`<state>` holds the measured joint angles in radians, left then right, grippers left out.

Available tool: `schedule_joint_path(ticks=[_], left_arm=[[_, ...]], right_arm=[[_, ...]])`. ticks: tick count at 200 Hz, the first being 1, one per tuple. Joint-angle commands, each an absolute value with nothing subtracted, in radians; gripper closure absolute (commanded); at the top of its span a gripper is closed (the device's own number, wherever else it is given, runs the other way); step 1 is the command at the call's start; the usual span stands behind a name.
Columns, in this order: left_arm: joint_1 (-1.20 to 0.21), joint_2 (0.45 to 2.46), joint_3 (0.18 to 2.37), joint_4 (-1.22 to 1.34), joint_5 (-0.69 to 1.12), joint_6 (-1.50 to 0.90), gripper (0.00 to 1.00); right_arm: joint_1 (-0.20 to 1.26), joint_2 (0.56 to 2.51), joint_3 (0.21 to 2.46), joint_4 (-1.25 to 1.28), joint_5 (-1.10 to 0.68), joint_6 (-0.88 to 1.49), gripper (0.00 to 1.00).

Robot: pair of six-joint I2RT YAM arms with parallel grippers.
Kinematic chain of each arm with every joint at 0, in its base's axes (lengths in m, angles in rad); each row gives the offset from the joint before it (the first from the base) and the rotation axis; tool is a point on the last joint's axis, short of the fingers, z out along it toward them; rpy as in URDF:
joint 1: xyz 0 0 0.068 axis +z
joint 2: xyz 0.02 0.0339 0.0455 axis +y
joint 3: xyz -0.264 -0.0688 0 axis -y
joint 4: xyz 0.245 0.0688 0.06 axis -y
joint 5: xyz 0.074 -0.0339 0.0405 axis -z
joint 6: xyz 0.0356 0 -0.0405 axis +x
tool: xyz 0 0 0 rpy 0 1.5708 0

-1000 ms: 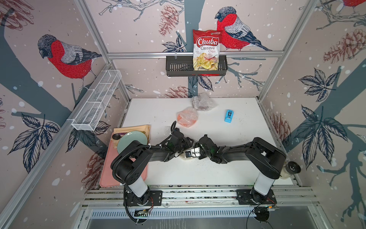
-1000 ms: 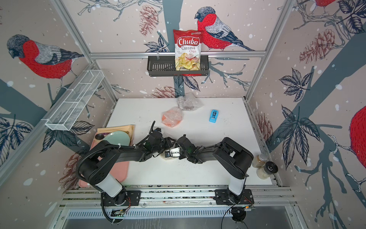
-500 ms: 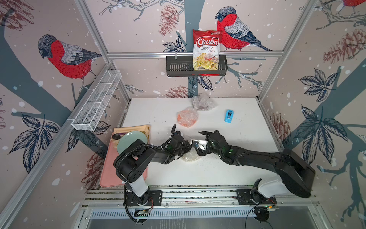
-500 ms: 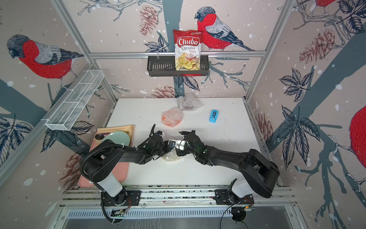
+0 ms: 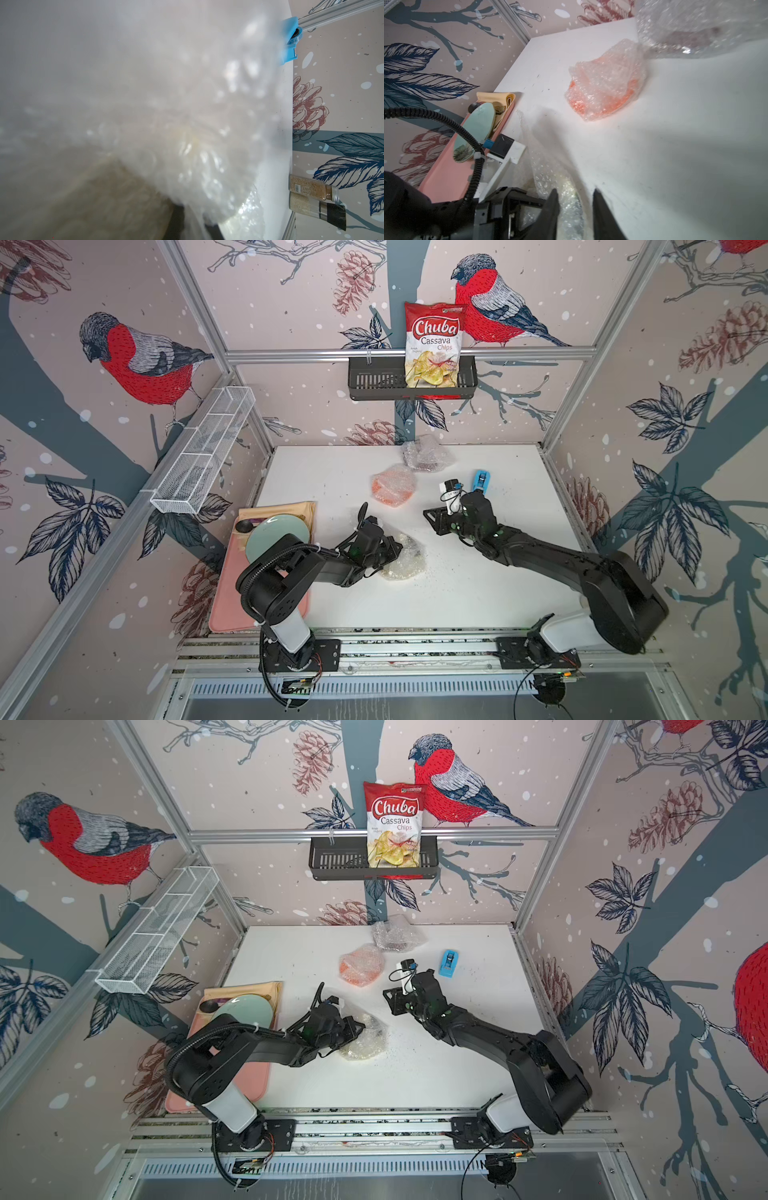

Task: Wrap dinner plates in bubble wrap
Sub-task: Wrap the plate in the bubble wrap.

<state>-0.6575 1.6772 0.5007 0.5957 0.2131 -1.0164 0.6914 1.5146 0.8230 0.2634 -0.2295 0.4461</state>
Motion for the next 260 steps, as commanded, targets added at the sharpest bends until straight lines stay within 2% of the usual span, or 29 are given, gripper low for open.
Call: schedule_joint_path(ticks=[1,44,66,80,93,110,131,149,163,199,227,260], left_arm=[[-0.658,1.687,0.489,0.448,0.204,-1.030,1.00],[-0.659,1.694,0.487,0.451,0.192,-1.040,1.00],[-0.657,1.707,0.491,0.462,0.188,-1.045,1.00],[-0.657,1.695,0.507,0.441,0.193,-1.032,1.00],[-0.651,1.641,0.522,0.389,0.191,-1.018,0.76],[-0.623,1.523,0.535,0.315,0.204,-0.980,0.50],[-0.553,1.350,0.581,0.112,0.175,-0.869,0.23],[-0.491,1.209,0.587,-0.069,0.043,-0.802,0.04],[-0.432,1.133,0.532,-0.078,0.018,-0.737,0.03],[-0.248,1.113,0.422,0.065,0.228,-0.698,0.06],[-0.208,1.260,0.416,0.227,0.349,-0.683,0.10],[-0.162,1.522,0.463,0.407,0.487,-0.675,0.22]], right_arm=[[0.731,1.608,0.898,0.132,-0.366,0.499,1.00],[0.777,1.751,0.927,0.017,-0.420,0.542,1.00],[0.779,1.868,0.930,-0.008,-0.513,0.537,1.00],[0.777,1.942,0.959,-0.074,-0.476,0.529,1.00],[0.770,1.955,0.947,-0.087,-0.461,0.537,1.00],[0.759,1.939,0.908,-0.087,-0.438,0.557,1.00],[0.754,1.937,0.889,-0.107,-0.404,0.562,1.00],[0.754,1.925,0.879,-0.089,-0.395,0.580,1.00],[0.754,1.921,0.890,-0.086,-0.387,0.586,1.00],[0.760,1.927,0.917,-0.083,-0.387,0.591,1.00],[0.769,1.942,0.936,-0.092,-0.388,0.589,1.00],[0.774,1.949,0.938,-0.093,-0.388,0.591,1.00]])
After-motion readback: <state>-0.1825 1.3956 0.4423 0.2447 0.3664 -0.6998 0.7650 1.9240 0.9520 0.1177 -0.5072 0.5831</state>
